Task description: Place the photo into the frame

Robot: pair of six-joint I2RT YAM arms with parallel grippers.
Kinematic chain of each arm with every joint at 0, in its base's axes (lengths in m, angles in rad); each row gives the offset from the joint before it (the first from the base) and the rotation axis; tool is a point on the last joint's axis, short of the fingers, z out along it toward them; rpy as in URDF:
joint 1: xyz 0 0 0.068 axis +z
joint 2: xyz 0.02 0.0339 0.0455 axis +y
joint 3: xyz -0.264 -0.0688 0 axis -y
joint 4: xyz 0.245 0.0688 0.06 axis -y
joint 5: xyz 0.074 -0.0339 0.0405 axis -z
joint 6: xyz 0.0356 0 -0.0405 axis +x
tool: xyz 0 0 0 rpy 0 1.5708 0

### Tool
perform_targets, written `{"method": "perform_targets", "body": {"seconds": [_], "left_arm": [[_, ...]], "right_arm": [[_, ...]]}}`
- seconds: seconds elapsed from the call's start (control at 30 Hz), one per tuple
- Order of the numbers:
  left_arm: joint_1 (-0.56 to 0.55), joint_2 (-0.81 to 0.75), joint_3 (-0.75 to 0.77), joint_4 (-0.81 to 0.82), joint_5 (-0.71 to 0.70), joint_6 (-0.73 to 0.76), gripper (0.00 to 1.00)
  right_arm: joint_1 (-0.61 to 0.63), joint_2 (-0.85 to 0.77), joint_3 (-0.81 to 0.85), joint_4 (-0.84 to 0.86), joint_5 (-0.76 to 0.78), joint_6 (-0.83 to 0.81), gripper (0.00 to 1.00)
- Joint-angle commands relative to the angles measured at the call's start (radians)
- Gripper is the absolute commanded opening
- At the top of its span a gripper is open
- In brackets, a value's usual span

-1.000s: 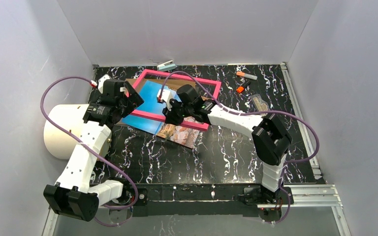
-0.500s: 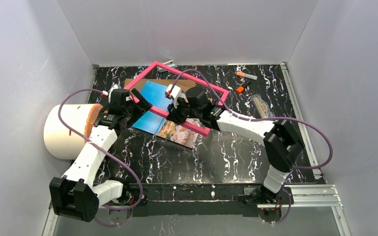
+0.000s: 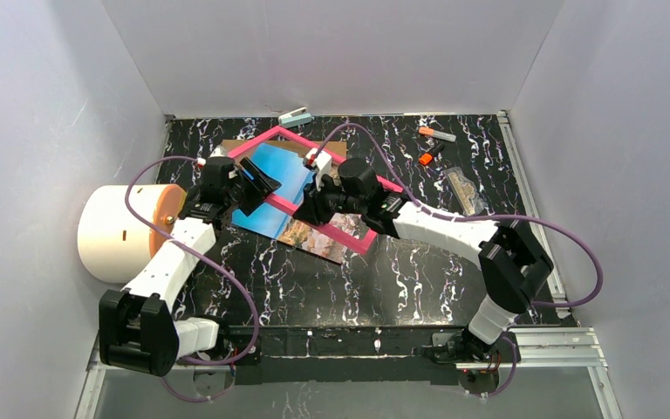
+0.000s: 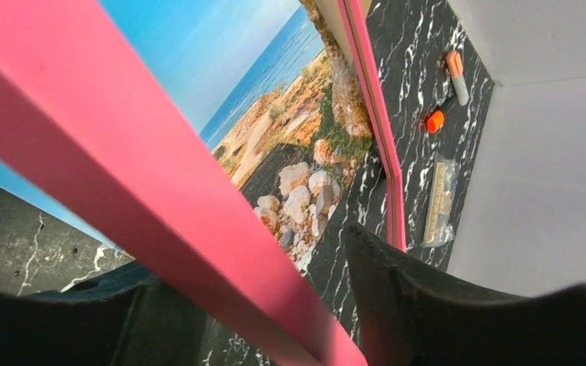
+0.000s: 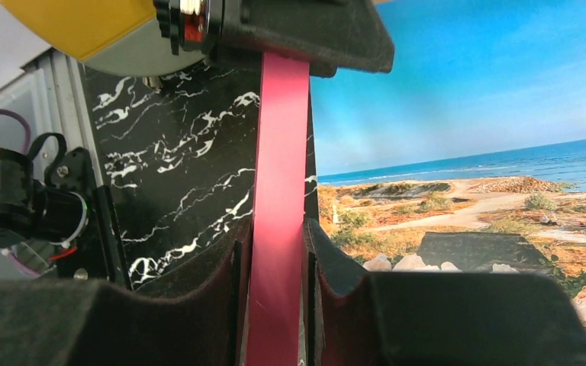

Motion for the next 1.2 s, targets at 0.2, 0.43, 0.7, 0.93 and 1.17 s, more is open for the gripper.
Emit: {"method": "perform_targets", "body": {"seconds": [0.2,0.43,0.7,0.93,1.17], "left_arm": [[0.005,-0.015,0.040,-0.058,0.039,-0.047,0.09],[0.005,0.022,0.139,-0.184,0.030,-0.100,0.00],[0.005,0.064,0.229,-0.321,0.039,-0.144,0.00],[0.006,0.088,0.292,-0.403,0.058,-0.163,0.00],[0.005,0.091,0.327,-0.464,0.067,-0.192,0.00]], "right_arm": [[0.012,-0.009,0.109,-0.086,0.097,0.134,0.10],[0.046,-0.022,0.221,-0.307,0.245,0.095,0.71],[0.176,0.046,0.394,-0.516,0.609,-0.048,0.81],[0.283,0.142,0.476,-0.530,0.819,-0.267,0.79],[0.308,0.189,0.507,-0.499,0.923,-0.367,0.51]]}}
